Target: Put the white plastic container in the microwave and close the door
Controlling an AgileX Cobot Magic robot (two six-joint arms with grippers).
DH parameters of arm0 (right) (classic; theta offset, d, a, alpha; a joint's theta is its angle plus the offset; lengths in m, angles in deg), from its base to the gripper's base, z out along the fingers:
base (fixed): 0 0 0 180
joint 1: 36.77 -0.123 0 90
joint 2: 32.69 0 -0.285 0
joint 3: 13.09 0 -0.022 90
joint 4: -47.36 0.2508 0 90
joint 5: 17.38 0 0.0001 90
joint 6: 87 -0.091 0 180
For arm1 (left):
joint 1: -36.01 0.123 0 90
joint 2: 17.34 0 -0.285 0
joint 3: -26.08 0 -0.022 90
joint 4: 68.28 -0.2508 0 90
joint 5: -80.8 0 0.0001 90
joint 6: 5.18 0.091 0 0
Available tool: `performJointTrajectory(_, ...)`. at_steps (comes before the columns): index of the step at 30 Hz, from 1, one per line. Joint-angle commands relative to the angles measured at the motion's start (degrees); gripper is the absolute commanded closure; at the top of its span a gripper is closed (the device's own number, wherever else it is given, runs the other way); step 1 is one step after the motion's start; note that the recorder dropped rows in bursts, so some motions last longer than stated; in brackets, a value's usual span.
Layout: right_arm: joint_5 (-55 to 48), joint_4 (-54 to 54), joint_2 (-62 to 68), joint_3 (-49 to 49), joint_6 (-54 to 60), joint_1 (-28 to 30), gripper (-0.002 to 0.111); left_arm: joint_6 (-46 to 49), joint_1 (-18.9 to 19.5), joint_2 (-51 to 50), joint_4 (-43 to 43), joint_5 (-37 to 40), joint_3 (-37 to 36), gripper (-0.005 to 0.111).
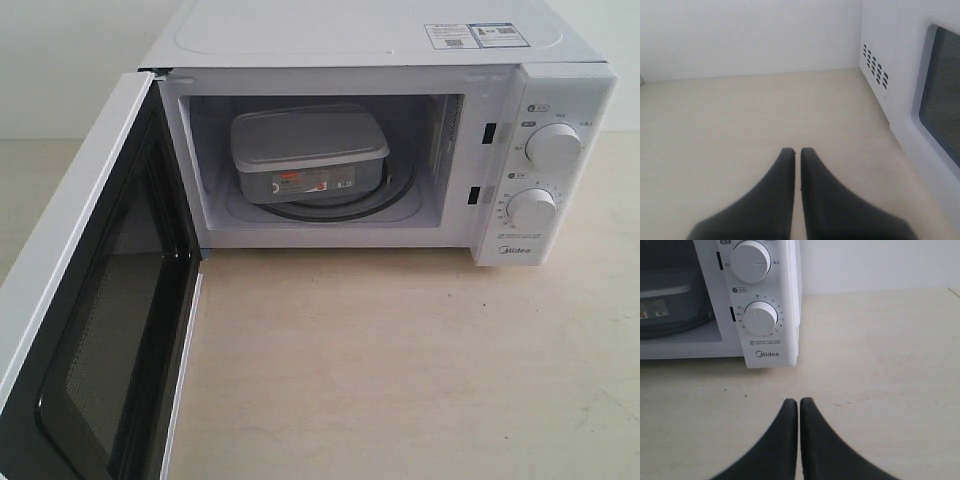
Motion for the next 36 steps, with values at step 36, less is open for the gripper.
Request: performJointTrajectory(36, 0.44, 0.14, -0.32, -0.03, 0.0, 0.26, 0.108, -8.52, 0.2, -2.39, 3.93, -2.45, 33.57, 0.102)
